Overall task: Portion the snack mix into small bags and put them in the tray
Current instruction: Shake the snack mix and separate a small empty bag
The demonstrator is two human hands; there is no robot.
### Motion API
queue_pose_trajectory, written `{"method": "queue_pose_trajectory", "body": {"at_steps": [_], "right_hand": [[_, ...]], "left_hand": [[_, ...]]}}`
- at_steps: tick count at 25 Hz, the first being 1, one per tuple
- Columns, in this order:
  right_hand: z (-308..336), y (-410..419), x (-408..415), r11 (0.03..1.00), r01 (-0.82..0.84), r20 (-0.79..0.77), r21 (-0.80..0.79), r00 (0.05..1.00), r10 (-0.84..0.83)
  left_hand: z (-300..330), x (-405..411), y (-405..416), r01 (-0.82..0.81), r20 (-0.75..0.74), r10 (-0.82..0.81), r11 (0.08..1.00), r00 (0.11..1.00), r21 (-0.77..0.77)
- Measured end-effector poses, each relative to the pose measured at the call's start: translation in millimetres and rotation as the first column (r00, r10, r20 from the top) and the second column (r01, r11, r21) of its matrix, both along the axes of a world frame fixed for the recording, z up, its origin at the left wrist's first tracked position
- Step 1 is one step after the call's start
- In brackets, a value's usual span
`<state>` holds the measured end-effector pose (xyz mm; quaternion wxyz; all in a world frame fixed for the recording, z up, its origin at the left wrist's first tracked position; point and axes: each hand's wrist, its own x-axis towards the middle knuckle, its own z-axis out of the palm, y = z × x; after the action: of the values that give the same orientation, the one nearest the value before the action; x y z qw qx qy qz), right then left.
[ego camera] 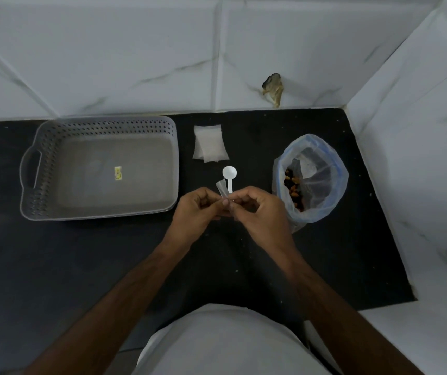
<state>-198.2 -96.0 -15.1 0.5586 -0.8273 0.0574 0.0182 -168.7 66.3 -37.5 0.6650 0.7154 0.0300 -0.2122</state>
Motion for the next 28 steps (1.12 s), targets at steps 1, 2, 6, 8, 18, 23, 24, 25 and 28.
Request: {"method": "queue_pose_trajectory", "body": {"at_steps": [1,2,6,8,18,23,24,25,28], "right_hand": [[0.2,-0.3,0.7,1.000,0.001,-0.019,0.022,1.000,0.000],[0.2,-0.3,1.4,0.999,-0.001,-0.039,0.041,0.999,0.003],[-1.3,2.5,1.6,0.994,-0.042,0.044,-0.105,0.998,0.047],[-3.4,6.1,0.2,0.971,-0.047,0.126,-0.234,0.989,0.079],[-10.5,-5.1,4.6,0.854,-0.069,0.255,-0.516,0.939,0.230],[-12.5,-6.5,5.4,0.887,-0.006,0.219,-0.462,0.968,0.120],[-10.1,-7.0,5.6,0.917,0.009,0.187,-0.400,0.980,0.072],[-7.0,-7.9,5.8,0.948,0.025,0.140,-0.317,0.990,0.021],[1.6,-13.2,6.7,0.994,0.068,-0.020,-0.080,0.997,-0.070]], "left_hand": [[0.0,0.6,0.6,0.009,0.008,-0.010,1.000,1.000,0.019],[0.6,1.0,1.2,0.019,0.025,-0.020,0.999,0.999,0.039],[2.7,0.5,-1.9,0.029,0.097,-0.049,0.981,0.994,0.192],[3.3,1.7,-5.4,0.007,0.117,-0.040,0.964,0.992,0.266],[6.1,-7.2,-6.6,0.040,0.116,-0.085,0.937,0.990,0.346],[12.2,-12.9,-10.5,0.062,0.205,-0.143,0.933,0.968,0.354],[13.4,-13.7,-10.4,0.085,0.219,-0.173,0.929,0.960,0.361],[13.8,-13.9,-9.2,0.117,0.245,-0.215,0.926,0.945,0.359],[11.8,-14.2,3.7,0.086,0.468,-0.323,0.884,0.822,0.459]]}}
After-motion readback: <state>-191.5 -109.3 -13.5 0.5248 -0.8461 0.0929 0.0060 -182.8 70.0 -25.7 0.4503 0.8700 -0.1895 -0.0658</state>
